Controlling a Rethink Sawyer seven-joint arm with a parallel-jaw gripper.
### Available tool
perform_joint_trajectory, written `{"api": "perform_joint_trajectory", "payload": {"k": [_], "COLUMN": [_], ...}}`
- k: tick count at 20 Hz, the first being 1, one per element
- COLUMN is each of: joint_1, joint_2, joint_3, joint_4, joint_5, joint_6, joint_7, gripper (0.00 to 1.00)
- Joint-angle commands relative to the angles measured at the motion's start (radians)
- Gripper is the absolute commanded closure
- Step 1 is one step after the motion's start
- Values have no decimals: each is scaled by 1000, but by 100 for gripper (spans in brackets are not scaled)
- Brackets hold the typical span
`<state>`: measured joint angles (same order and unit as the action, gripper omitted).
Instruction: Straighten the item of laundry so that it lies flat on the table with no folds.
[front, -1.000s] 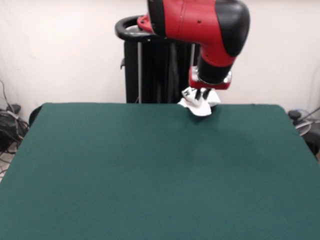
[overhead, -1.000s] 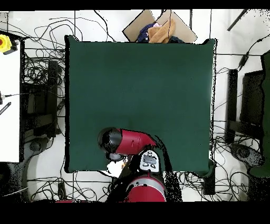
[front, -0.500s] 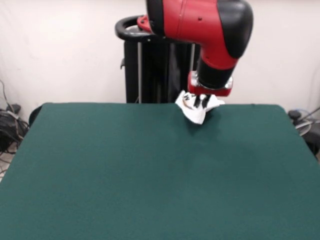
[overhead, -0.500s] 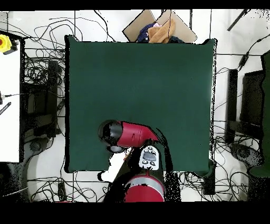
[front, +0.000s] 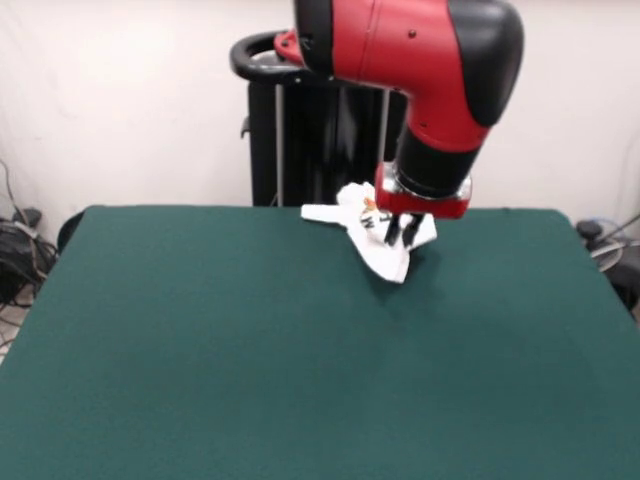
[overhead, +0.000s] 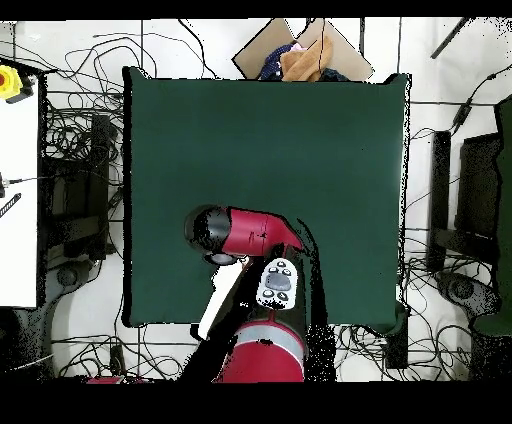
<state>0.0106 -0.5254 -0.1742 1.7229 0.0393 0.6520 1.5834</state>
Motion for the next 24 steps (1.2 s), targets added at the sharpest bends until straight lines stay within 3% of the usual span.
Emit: {"api": "perform_joint_trajectory", "payload": {"k": [1, 10, 16, 24], "joint_1": [-4, -18, -95, -95], "joint_2": [39, 63, 94, 164], "joint_3": [3, 14, 59, 70], "joint_4": [-151, -189, -275, -419], "joint_5": [21, 29, 2, -7], "joint_6": [-133, -123, -71, -36], "joint_7": [227, 206, 92, 89], "gripper": [100, 100, 100, 100]}}
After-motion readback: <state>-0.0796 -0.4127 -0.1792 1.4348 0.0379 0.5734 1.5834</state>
